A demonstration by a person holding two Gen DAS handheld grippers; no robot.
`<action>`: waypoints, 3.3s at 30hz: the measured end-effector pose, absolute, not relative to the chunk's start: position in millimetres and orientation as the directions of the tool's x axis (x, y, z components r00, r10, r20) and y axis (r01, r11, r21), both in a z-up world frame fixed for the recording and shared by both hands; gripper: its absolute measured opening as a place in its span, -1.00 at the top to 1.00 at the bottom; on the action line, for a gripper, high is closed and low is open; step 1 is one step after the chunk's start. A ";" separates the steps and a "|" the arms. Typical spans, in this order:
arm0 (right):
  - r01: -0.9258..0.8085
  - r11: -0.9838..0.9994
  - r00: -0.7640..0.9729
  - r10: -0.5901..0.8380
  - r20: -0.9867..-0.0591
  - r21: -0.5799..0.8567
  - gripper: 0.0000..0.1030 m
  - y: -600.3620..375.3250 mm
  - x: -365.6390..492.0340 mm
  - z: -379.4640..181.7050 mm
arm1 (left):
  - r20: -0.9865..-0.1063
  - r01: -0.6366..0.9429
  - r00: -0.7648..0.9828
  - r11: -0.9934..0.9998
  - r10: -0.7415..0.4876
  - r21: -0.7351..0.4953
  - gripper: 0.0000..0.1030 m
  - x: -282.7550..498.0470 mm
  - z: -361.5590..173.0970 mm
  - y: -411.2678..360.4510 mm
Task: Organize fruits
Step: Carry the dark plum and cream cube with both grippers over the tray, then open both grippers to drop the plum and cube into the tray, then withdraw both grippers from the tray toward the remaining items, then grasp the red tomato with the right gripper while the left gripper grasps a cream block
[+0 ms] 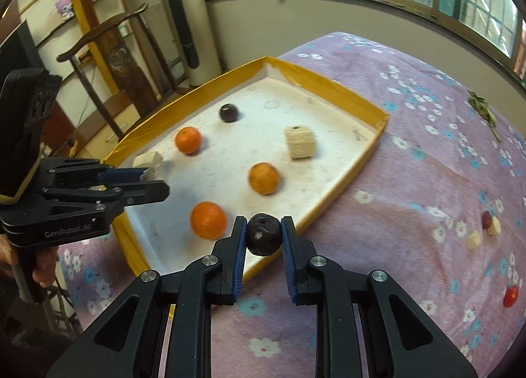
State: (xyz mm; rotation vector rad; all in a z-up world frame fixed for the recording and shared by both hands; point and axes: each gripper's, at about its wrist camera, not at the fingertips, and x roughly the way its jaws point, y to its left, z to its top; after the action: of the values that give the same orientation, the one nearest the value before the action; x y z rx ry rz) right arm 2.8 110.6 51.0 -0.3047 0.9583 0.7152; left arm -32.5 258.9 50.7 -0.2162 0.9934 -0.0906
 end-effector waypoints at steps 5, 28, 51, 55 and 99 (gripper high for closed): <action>-0.683 0.727 0.347 0.412 -0.842 0.075 0.62 124.8 4.3 42.5 | -0.827 -0.050 0.534 0.970 -0.175 -0.237 0.45 -32.5 43.1 269.4; -0.620 0.769 0.305 0.419 -0.855 0.156 0.62 150.1 40.0 21.4 | -0.837 -0.035 0.506 0.965 -0.208 -0.261 0.45 1.4 29.2 274.2; -0.600 0.796 0.338 0.347 -0.875 0.084 0.59 146.5 44.6 9.6 | -0.864 -0.003 0.494 0.993 -0.101 -0.118 0.44 21.2 22.4 267.3; -0.608 0.792 0.360 0.334 -0.871 0.053 0.42 145.1 38.2 15.1 | -0.863 -0.033 0.496 0.992 -0.091 -0.124 0.43 15.2 23.6 271.8; -0.064 0.993 0.599 0.117 -0.792 0.098 -0.58 -215.5 46.2 52.0 | -0.830 0.076 0.557 0.996 0.002 0.053 -0.57 0.9 53.0 49.2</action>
State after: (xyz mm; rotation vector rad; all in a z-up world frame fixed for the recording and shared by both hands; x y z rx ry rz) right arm 46.2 -215.5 52.0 0.0616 0.9227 0.1054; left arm 0.9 49.2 53.0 0.0859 0.9790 -0.0439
